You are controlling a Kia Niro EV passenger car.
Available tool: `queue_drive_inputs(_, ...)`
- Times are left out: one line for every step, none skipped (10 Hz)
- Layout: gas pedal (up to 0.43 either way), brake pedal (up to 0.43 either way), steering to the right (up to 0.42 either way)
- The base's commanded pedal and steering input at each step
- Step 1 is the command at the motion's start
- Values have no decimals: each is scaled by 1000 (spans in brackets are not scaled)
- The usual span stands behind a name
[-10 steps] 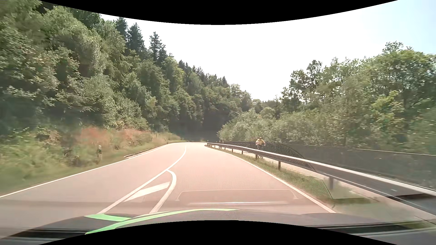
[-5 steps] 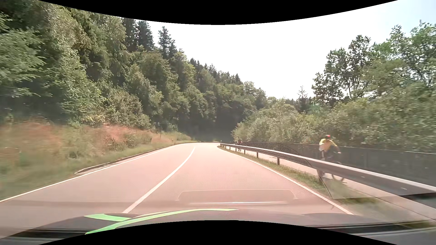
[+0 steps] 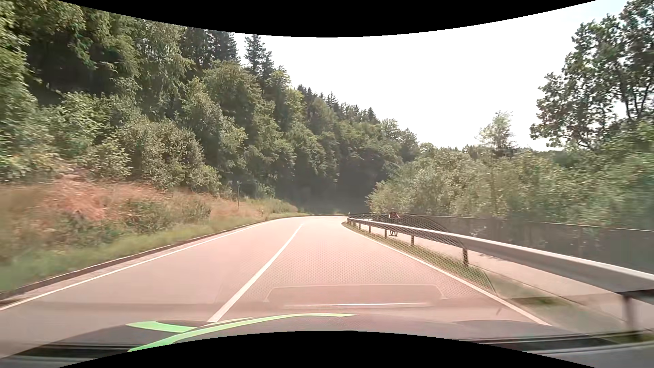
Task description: Follow the waypoints while adhering to traffic rules and regulations
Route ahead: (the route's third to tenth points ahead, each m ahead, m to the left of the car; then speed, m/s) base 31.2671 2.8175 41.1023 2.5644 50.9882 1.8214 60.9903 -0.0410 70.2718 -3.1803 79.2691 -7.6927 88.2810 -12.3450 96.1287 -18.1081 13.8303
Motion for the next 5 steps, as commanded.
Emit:
queue_drive_inputs(8,0,-21)
queue_drive_inputs(0,0,-15)
queue_drive_inputs(0,0,-11)
queue_drive_inputs(0,0,-10)
queue_drive_inputs(0,0,-10)
